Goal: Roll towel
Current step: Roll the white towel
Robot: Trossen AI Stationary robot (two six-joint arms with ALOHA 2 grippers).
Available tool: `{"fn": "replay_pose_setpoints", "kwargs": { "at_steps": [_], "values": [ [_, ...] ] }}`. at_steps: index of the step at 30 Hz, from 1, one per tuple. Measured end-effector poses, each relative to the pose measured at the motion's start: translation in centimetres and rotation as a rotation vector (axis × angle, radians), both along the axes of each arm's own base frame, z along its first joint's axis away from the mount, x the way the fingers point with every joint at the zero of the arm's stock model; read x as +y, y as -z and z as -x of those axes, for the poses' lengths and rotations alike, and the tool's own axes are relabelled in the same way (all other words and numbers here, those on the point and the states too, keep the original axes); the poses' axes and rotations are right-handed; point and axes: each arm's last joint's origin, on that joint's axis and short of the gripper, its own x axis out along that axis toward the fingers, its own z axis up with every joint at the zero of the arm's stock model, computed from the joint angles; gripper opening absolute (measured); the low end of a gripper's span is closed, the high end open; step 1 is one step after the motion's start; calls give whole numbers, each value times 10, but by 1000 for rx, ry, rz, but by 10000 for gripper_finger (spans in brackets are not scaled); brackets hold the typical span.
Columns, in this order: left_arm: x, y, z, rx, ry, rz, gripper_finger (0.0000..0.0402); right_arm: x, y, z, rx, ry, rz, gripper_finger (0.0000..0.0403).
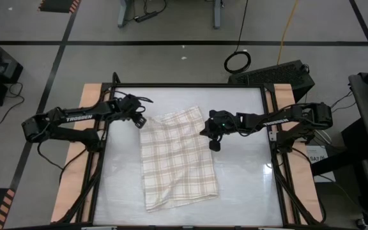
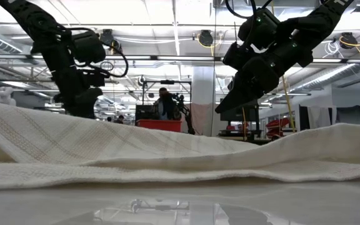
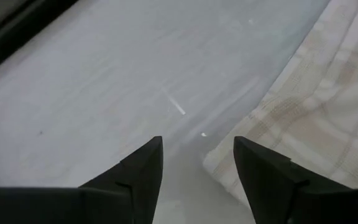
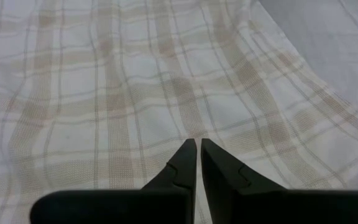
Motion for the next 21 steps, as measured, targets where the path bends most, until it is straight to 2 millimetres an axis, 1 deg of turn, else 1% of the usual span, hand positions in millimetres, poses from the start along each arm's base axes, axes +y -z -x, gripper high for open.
{"fn": "replay_pose_setpoints", "kwargs": {
  "at_steps": [3,7,11,16,19,21],
  "values": [
    [2,-1,-1,-7,17,-18,204,0,0,0,0,0,0,16],
    [7,-1,3,-5,-45,-29,205,0,0,0,0,0,0,16],
    [6,-2,0,16,54,-66,205,0,0,0,3,2,-4,16],
    [1,2,-1,-29,19,25,205,0,0,0,5,4,-6,16],
    [4,7,1,-24,-12,87,206,0,0,0,5,4,-6,16],
    [6,10,1,-32,-9,122,215,0,0,0,4,4,-6,16]
  ]
}}
